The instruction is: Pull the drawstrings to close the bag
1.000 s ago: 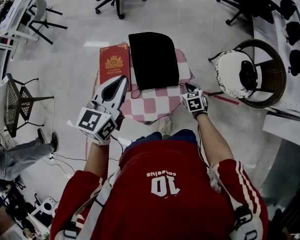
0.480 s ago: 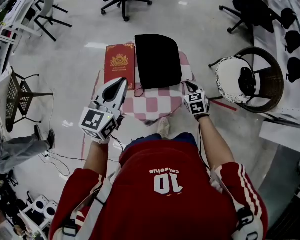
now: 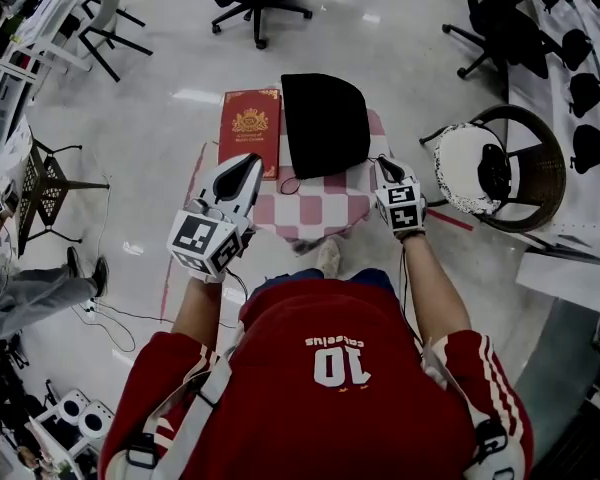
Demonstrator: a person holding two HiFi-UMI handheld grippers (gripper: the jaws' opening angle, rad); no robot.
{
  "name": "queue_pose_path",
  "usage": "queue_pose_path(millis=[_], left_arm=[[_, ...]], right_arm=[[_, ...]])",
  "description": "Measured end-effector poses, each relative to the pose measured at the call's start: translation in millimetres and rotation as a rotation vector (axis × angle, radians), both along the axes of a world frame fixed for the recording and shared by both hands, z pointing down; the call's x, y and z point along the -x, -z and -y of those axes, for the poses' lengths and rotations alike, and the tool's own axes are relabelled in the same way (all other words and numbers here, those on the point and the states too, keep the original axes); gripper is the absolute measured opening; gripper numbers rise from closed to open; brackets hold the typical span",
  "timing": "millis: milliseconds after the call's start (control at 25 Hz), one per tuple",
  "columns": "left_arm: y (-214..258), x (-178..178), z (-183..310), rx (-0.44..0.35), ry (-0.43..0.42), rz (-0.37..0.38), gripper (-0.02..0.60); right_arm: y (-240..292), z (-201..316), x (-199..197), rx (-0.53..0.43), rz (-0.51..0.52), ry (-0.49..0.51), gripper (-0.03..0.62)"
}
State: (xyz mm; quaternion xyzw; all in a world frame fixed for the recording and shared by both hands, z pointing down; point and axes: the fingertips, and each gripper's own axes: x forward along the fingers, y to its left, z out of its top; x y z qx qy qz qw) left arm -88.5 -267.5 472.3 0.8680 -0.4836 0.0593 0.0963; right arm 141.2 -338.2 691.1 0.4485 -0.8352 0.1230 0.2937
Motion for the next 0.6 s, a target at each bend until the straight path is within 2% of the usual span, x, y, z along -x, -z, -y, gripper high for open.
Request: queue_pose_path(millis=[200,600], left_arm=[[-14.3,-0.9,-7.3,0.009,-0.002,0.007,0.051],[-90.4,-24.4,-20.7,0.092,-0.050,0.065,0.095]], right_arm=[[16.8,3.9,4.3,-0.017,0.011,-0.002,0.029],[37.0,7.9,8.9,-0.033,0.036,0.014,0.029]])
